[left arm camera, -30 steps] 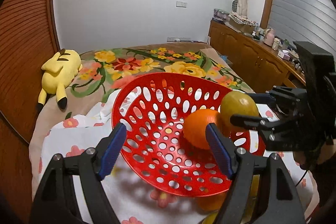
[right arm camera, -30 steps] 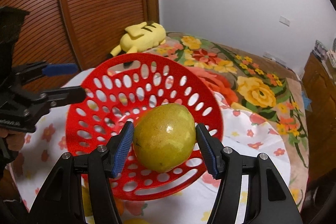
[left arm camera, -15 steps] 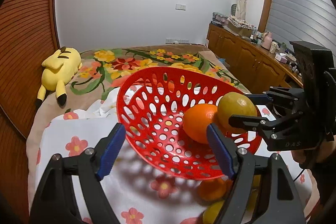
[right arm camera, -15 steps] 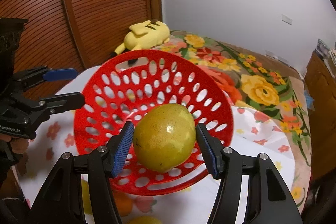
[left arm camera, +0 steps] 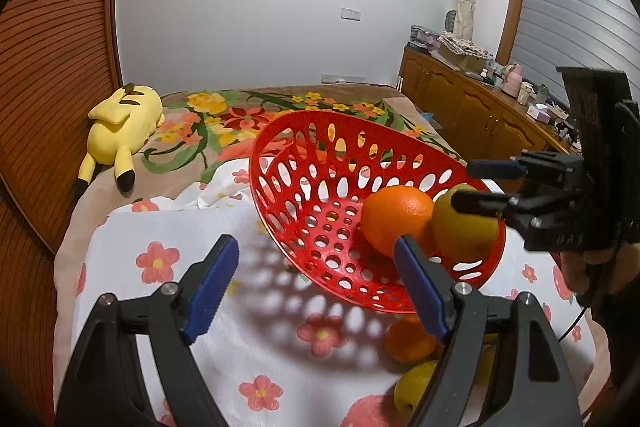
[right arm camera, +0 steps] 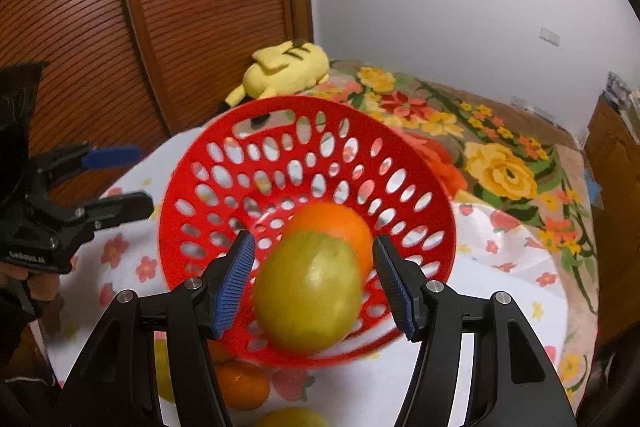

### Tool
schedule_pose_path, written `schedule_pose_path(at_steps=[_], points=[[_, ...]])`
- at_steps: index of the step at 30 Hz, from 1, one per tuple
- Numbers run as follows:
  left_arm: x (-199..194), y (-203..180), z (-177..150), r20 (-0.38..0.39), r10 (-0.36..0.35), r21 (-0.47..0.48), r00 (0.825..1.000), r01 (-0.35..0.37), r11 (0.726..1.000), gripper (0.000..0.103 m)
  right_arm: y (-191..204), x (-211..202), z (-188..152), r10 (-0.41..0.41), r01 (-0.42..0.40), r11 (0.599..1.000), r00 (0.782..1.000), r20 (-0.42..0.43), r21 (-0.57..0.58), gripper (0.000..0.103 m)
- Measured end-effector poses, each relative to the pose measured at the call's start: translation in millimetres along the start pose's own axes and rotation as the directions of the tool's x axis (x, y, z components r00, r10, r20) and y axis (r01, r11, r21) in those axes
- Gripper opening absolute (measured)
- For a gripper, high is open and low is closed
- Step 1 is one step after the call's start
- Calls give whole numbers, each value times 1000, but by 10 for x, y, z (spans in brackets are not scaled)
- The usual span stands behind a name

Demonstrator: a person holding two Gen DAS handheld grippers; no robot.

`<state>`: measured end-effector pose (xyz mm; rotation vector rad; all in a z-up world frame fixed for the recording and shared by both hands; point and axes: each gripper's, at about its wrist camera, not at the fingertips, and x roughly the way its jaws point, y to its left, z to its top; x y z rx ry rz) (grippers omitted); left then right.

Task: Organize fruits
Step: 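Open both tools to release the fruits and withdraw from the basket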

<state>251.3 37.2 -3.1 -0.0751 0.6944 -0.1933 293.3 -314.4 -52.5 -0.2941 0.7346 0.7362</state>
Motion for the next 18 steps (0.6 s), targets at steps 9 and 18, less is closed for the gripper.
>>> schedule_pose_path(at_steps=[9,18], points=[[-15,-6,-22,-1,1,-1,1000,-1,1000,80,-68,-73,49,1,-2,1000,1000,25,17,63],[-40,-13,10,9,-1,-5,1000,1,1000,80,-76,-240,111,7,-9,1000,998,69,29,63]])
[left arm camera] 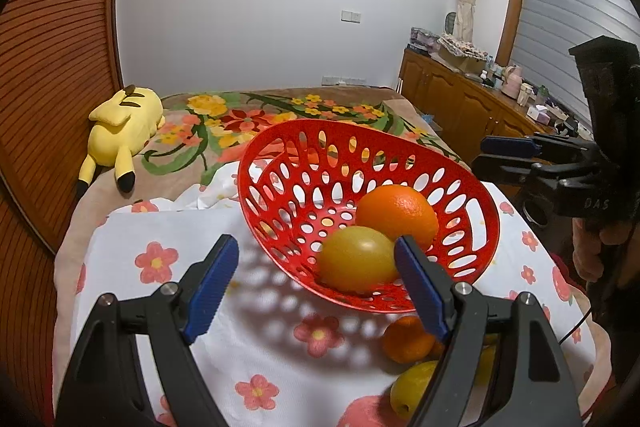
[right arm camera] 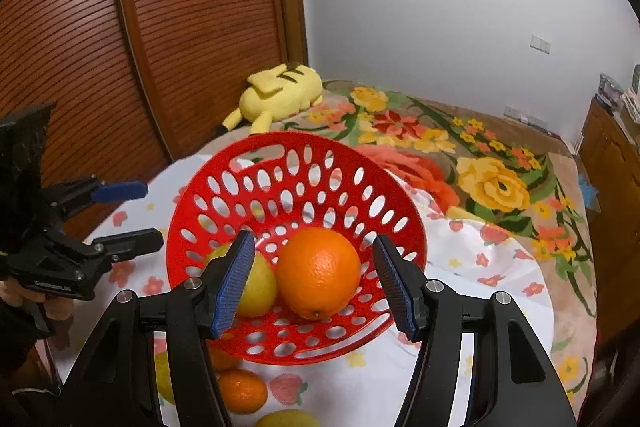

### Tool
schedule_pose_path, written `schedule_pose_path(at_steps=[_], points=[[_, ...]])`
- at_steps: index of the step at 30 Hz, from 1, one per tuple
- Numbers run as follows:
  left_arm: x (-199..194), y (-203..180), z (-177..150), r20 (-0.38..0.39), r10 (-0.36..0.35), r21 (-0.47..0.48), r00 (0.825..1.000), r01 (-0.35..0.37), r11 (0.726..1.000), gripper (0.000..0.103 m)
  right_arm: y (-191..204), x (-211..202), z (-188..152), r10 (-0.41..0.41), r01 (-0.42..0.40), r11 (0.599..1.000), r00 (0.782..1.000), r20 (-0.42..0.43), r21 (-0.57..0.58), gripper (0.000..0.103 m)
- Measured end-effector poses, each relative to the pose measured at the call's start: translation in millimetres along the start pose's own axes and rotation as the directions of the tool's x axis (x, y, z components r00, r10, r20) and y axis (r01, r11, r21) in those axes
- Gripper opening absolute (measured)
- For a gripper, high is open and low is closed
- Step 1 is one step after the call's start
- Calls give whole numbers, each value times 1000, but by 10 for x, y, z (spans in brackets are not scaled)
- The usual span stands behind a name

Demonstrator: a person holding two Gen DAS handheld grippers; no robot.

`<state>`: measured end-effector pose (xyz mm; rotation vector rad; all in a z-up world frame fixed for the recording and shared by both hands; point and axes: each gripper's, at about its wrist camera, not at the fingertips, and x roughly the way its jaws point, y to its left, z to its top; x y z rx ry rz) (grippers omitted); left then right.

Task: Organize fruits
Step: 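Open both tools to release the fruits and withdraw from the basket, then grasp the large orange with right tool while left tool grasps a tangerine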

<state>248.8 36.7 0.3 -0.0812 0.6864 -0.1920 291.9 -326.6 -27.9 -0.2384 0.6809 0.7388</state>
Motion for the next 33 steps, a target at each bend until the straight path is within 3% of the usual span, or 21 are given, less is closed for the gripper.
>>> schedule_pose_path(at_steps=[15,25,33], points=[[-392,-129,-146,52,-17,15,998,16,1000,82,210,-642,-114,-33,32,999,997,76,11,63],[-811,-306,-468,85,-23,59,996,18,998,86,511,-1132,-650,-52,43,996,993,106,80,63],[-981,-421,-870,87,-21,75,996,15,997,86,700,-1225,-1277,-56,42,987,995,85,153,67]])
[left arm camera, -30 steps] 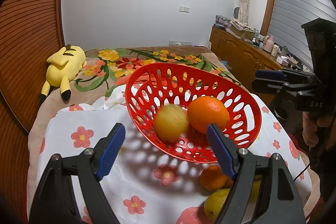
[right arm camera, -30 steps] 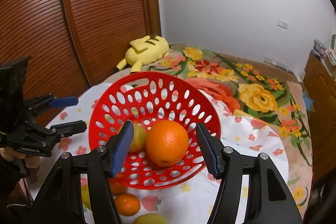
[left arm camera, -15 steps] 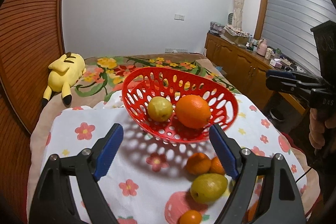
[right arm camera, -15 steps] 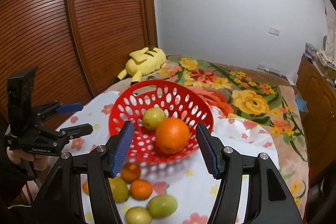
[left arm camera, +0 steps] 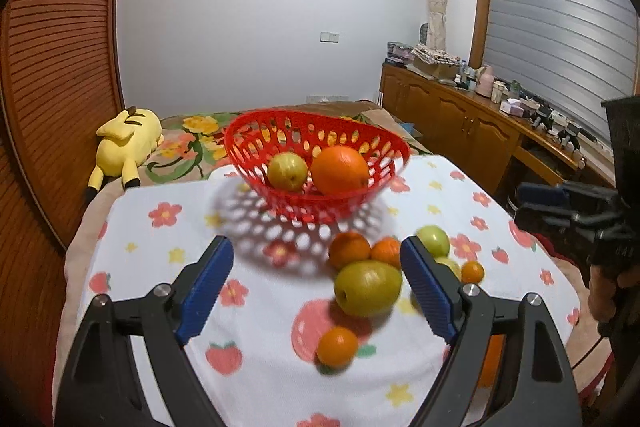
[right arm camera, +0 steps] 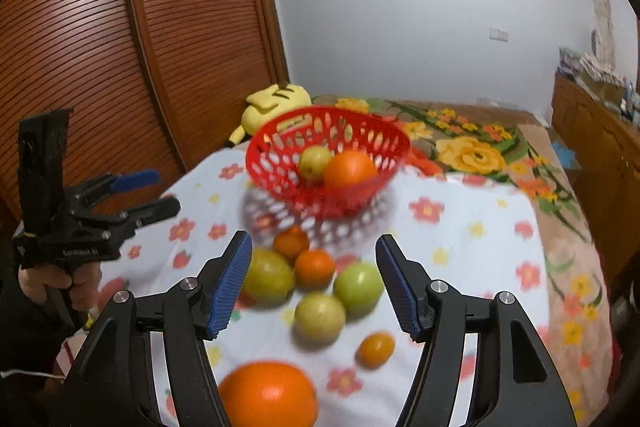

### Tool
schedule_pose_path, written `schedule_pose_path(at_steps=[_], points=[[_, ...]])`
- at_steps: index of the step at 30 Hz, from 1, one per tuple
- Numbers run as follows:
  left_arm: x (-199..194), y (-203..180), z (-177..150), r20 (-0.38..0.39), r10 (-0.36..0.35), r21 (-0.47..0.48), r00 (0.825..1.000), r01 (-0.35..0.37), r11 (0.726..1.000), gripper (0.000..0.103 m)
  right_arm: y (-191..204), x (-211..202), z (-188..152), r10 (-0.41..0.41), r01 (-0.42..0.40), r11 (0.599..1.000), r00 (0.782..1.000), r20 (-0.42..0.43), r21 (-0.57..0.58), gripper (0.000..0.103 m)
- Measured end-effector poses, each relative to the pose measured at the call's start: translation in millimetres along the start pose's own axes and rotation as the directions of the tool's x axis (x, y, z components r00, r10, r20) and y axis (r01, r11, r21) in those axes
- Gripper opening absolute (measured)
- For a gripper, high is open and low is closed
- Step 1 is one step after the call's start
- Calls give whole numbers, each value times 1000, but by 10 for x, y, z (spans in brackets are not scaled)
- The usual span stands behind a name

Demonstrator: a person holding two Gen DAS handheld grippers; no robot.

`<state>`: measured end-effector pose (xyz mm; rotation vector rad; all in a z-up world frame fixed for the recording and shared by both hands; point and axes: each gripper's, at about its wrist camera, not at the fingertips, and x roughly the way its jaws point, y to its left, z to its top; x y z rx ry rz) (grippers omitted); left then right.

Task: Organize fruits
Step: 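Grasp the large orange with right tool while left tool grasps a tangerine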

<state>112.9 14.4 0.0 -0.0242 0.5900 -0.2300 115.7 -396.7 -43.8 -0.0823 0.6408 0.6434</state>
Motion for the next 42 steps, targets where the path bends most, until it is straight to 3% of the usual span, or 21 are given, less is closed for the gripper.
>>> schedule_pose_path(at_steps=[8,15,35,42], points=[[26,-71,-332,-21,2,-6,1000,-2,1000,86,15,-9,-548,-6,9,998,999,-38,68,72],[198,-119,-520,-90,15,0,996,-15,1000,86,117,56,-766,21,-16,998,997,-72,64,73],[335,-100,-663,-151,-4,-24,989,1,1000,85,338,256,-1013,17,-13,999,990,-142,29,86],[456,-88,-701,-196,-23,-40,980,16,999,75,322,270,-1022,22,-18,999,990,-142,32,87]])
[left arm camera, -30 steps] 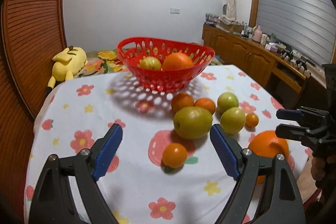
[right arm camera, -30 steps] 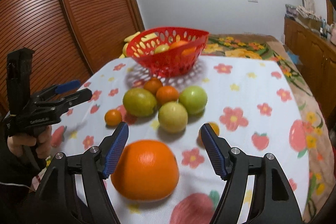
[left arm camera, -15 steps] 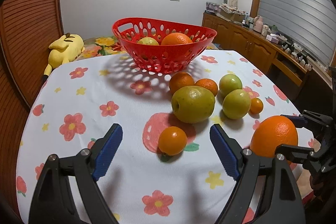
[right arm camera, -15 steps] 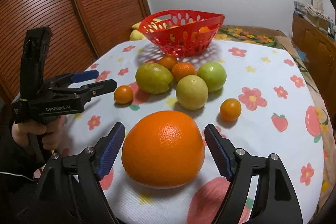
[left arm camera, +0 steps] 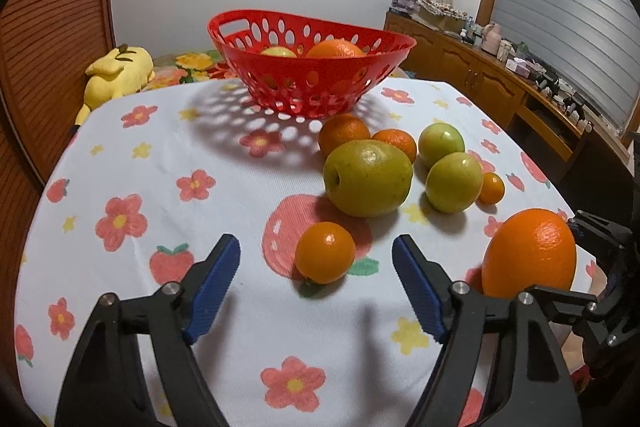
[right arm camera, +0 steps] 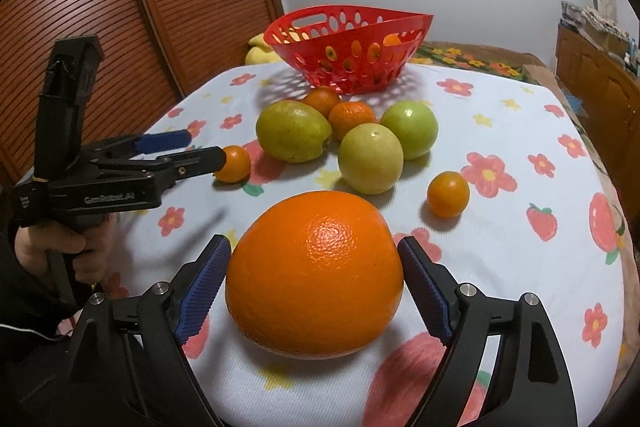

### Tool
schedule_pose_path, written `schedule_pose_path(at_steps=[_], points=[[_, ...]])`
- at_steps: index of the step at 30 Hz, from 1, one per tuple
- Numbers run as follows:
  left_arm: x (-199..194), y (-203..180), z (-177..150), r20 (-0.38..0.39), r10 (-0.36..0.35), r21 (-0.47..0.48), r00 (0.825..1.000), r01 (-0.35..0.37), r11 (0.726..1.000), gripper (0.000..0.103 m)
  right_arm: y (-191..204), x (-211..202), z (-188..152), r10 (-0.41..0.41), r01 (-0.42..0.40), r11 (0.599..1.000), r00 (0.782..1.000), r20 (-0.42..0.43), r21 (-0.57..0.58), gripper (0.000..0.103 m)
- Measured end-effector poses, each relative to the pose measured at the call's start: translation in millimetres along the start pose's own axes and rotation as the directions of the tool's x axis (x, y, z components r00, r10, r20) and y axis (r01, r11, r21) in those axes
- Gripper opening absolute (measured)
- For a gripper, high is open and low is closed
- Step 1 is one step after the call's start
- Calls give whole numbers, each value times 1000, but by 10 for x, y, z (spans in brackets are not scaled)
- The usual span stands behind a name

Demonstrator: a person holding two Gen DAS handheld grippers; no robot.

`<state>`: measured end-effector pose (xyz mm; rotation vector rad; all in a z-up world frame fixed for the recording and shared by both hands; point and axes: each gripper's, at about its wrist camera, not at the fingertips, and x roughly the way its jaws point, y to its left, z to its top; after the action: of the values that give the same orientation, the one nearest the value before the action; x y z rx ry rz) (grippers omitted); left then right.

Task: Organize fruits
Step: 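Grasp the large orange with right tool while left tool grasps a tangerine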

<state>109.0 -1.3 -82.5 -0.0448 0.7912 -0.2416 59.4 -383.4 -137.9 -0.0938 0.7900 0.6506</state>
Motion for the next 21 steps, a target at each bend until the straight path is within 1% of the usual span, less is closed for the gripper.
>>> schedule_pose_path(at_steps=[2,3,5,7,11,12,14,19,21], points=[[53,-14,5,-20,-4,7,1000,4,1000,68,0,3,-4,3,-3,1000,1000,-1,1,87],[82,-15,8,-30,-4,9,1000,4,1000,67,0,3,-9,4,-4,1000,1000,-2,1,87],[143,-16,16,-51,-6,9,999,6,1000,60,3,7,-17,5,-5,1000,1000,-4,0,87],[196,-9,17,-68,-5,3,998,6,1000,57,8,17,-25,7,-7,1000,1000,-5,1,88],[265,9,27,-87,-8,1,996,9,1000,46,-3,52,-27,13,-13,1000,1000,-12,9,88],[280,17,30,-91,-13,-1,996,13,1000,45,-8,54,-29,14,-14,1000,1000,-13,11,88],[297,18,26,-94,-32,-7,995,32,999,40,-16,46,-35,19,-18,1000,1000,-14,14,88],[316,-12,11,-100,-36,-2,994,36,999,39,-29,42,-52,29,-29,999,999,-15,22,88],[309,-22,4,-97,-42,0,994,42,999,35,-26,44,-54,31,-31,999,999,-18,22,88]])
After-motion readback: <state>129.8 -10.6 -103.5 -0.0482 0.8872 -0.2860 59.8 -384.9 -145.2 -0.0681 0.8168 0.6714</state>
